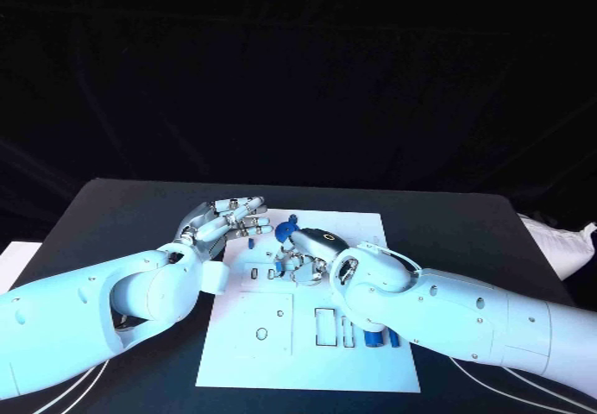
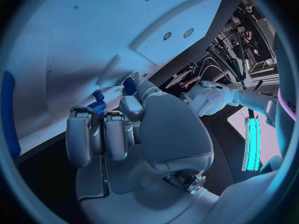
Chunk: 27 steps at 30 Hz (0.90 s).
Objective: Assemble the parts on the task board
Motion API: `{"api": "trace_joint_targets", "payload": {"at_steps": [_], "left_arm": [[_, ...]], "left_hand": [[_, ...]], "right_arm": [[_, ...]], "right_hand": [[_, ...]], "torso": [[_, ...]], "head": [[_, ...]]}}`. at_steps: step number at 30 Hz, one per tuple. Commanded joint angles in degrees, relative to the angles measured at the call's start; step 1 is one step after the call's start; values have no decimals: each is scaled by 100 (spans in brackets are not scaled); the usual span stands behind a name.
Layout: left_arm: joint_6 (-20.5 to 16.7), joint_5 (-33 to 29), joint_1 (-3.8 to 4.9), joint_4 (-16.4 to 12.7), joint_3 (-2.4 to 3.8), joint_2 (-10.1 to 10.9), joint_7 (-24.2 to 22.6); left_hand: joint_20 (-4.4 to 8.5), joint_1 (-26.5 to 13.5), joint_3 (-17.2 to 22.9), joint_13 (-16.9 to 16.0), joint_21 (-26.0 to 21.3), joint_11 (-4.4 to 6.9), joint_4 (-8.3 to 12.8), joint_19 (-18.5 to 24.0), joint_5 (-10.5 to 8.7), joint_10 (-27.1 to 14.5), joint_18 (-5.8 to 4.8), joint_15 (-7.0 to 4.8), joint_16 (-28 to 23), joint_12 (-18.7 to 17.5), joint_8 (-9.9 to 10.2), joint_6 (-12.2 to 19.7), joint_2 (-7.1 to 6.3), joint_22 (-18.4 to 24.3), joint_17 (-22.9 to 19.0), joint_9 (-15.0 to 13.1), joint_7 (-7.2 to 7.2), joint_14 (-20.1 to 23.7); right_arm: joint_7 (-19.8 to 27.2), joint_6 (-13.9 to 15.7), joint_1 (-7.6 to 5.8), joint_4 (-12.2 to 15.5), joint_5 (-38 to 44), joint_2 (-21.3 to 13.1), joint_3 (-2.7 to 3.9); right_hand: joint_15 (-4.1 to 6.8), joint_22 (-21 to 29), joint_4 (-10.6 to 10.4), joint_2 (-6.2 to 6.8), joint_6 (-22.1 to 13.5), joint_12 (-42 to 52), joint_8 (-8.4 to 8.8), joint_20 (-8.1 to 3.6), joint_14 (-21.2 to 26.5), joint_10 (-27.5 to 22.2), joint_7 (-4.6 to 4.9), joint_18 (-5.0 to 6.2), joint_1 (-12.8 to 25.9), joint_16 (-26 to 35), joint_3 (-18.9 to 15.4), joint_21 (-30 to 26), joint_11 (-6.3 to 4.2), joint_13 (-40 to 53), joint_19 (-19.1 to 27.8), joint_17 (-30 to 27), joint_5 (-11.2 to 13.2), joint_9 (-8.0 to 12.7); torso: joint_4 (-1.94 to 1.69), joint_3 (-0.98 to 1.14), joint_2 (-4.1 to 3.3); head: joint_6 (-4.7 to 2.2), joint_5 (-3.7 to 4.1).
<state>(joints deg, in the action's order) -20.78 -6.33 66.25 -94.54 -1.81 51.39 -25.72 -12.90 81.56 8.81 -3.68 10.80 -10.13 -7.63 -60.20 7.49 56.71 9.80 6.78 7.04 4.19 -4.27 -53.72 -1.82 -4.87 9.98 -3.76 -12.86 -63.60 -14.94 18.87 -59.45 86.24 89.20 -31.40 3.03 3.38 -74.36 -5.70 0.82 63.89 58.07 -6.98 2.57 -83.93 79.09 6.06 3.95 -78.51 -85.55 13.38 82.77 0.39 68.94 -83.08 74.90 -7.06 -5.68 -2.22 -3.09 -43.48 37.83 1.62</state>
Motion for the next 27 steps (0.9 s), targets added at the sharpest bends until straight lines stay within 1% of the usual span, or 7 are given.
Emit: {"api": "trace_joint_targets", "payload": {"at_steps": [1,5,10,14,20,27], "left_arm": [[113,1,4,-2,4,-15,-55],[117,0,4,-2,4,-21,-54],[120,0,4,-5,4,-24,-53],[120,0,4,-7,4,-23,-52],[119,0,4,-8,4,-21,-51],[114,0,3,-8,4,-24,-54]], "left_hand": [[2,-15,2,4,-18,8,32,-22,-16,39,59,23,-20,-17,33,-38,64,7,8,4,8,-32],[2,-15,2,4,-18,8,32,-22,-16,39,59,23,-20,-17,33,-38,64,7,8,4,8,-32],[2,-15,2,4,-18,8,32,-22,-16,39,59,23,-20,-17,33,-38,64,7,8,4,8,-32],[2,-15,2,4,-18,8,32,-22,-16,39,59,23,-20,-17,33,-38,64,7,8,4,8,-32],[2,-15,2,4,-18,8,32,-22,-16,39,59,23,-20,-17,33,-38,64,7,8,4,8,-32],[2,-21,5,4,-21,8,37,-24,-17,41,59,23,-24,-17,34,-40,64,9,12,4,7,-33]], "right_arm": [[-252,-89,19,-14,371,43,-8],[-260,-103,31,-20,403,68,-16],[-244,-131,46,-33,419,88,-23],[-233,-149,58,-47,412,90,-28],[-248,-215,77,-49,448,67,-33],[-314,-403,106,-2,552,15,-34]], "right_hand": [[34,7,8,-71,151,29,-30,-14,-444,-18,-115,-67,-19,8,21,-36,-20,8,30,733,-34,-182],[34,9,10,-69,147,31,-26,-13,-444,-16,-113,-66,-16,8,21,-37,-20,10,30,734,-37,-182],[30,4,18,-48,130,9,-9,-12,-446,-17,-105,-68,0,6,19,-36,-14,-3,26,738,-42,-180],[27,4,20,-36,117,-17,4,-10,-445,-24,-97,-68,13,9,17,-36,-9,-18,25,734,-42,-178],[3,5,23,66,53,-158,67,7,-446,-77,-58,-69,96,12,-23,-40,22,-97,23,733,-27,-164],[-25,5,22,210,-1,-338,131,32,-446,-149,-19,-69,184,17,-89,-45,55,-201,21,732,-1,-146]], "torso": [[6,0,1],[7,-1,3],[17,3,1],[16,0,0],[13,4,-1],[18,8,-1]], "head": [[8,-15],[27,-25],[40,-34],[53,-36],[74,-40],[92,-55]]}}
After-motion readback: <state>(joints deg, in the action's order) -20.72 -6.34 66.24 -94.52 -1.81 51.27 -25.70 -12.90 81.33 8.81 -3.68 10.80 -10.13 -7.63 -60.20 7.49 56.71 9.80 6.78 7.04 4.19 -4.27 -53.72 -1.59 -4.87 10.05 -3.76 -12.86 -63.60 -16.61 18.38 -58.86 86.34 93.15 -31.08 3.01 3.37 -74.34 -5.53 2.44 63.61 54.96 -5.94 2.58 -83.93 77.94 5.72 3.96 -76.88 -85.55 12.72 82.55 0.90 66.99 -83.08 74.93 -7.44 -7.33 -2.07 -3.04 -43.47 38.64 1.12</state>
